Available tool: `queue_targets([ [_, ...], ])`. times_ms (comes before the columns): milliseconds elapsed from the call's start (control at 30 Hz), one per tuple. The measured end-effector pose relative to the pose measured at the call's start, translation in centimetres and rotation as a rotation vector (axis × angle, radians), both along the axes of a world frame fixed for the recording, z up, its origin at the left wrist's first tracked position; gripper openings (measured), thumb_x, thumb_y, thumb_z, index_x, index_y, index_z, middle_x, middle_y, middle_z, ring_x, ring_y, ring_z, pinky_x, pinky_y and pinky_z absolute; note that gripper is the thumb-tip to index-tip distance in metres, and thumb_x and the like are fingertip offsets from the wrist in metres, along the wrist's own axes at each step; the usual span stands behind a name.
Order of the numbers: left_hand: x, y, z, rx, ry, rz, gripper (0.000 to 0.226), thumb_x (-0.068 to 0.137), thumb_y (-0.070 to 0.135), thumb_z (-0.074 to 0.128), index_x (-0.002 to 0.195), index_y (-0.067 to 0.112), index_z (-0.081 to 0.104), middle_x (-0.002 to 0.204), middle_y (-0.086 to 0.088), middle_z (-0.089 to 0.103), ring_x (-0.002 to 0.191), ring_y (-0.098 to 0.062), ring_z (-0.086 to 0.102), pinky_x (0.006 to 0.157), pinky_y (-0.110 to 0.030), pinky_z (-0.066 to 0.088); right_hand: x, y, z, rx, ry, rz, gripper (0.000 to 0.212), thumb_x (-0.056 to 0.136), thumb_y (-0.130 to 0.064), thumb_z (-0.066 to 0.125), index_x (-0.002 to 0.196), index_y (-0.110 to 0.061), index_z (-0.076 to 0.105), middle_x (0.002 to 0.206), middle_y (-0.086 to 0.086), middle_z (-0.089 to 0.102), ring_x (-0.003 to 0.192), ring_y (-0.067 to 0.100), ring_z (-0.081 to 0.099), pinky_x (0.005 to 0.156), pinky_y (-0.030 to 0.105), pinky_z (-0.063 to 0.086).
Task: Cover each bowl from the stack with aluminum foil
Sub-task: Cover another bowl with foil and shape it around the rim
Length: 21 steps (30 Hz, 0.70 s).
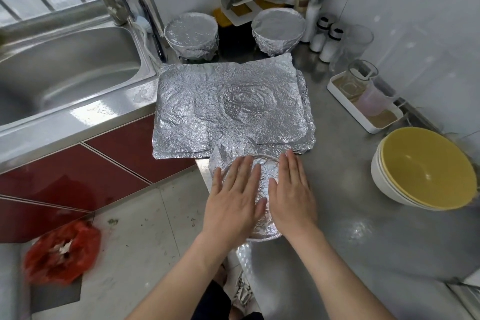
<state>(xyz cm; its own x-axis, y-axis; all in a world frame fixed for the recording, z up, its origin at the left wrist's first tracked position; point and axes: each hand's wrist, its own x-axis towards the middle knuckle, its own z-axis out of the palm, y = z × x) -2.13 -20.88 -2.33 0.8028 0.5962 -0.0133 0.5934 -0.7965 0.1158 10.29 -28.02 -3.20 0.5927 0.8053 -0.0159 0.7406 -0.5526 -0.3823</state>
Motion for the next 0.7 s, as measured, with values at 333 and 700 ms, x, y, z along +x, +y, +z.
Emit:
queue_targets([
  [333,-0.6,1.4,0.7,-0.380,-0.428,0.315,0.051,0.098,0.013,0.050,0.148,0.018,0.040,0.153,0.005,0.038,0.142,-0.012,0.033,0.110,-0.017,0.022,1.0,-0.3,1.7,0.506,0.844,-0.494,0.024,0.090,-0.002,0.056,0.106,-0.016,0.068,0.104,-0.002,0.070,0.097,0.005,0.065,0.087,0.024,0.049],
  [700,-0.3,2.2,0.5,-0.413,-0.437,0.286,0.042,0.100,0.016,0.051,0.141,0.023,0.051,0.144,0.009,0.051,0.133,-0.012,0.047,0.104,-0.018,0.031,5.4,2.4,1.8,0.198,1.143,-0.611,0.009,0.088,-0.012,0.059,0.083,-0.005,0.062,0.078,0.012,0.054,0.073,0.020,0.047,0.065,0.032,0.034],
])
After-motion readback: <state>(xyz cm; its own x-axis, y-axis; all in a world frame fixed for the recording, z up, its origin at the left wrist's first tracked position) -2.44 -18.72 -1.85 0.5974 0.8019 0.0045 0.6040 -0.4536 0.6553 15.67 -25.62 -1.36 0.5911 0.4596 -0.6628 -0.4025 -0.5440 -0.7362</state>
